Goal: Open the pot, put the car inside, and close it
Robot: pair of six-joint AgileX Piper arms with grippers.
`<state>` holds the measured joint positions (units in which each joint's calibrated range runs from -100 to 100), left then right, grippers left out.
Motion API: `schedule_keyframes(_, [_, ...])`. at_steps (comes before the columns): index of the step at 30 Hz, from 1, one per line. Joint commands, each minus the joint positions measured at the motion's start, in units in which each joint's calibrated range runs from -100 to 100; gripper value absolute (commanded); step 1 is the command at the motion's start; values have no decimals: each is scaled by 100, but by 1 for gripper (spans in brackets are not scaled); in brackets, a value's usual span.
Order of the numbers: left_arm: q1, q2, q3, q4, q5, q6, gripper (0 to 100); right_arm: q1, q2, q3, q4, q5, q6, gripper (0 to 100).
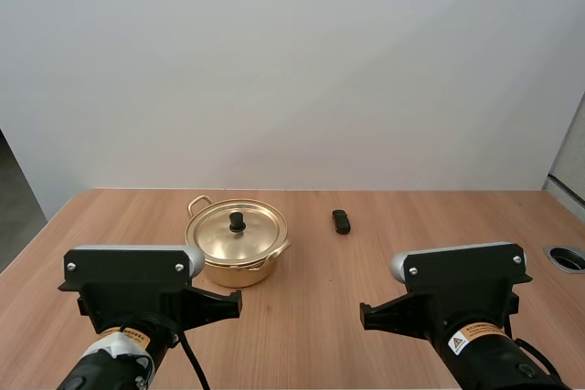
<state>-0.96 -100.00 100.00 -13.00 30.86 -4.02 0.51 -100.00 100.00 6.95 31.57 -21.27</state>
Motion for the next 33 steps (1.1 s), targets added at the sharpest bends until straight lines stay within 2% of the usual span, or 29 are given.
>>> schedule_keyframes(1, [1, 0, 0, 8, -3, -2, 0, -2, 0, 0, 3, 6, 0, 0])
schedule_keyframes(25, [1, 0, 0, -3, -3, -2, 0, -2, 0, 0, 4, 6, 0, 0])
schedule_keyframes(28, [1, 0, 0, 69, -399, 79, 0, -2, 0, 0, -335, 24, -11, 0])
schedule_keyframes(33, [1, 0, -828, 1300, -928, 513, 0, -30, 0, -577, -1526, 82, -20, 0])
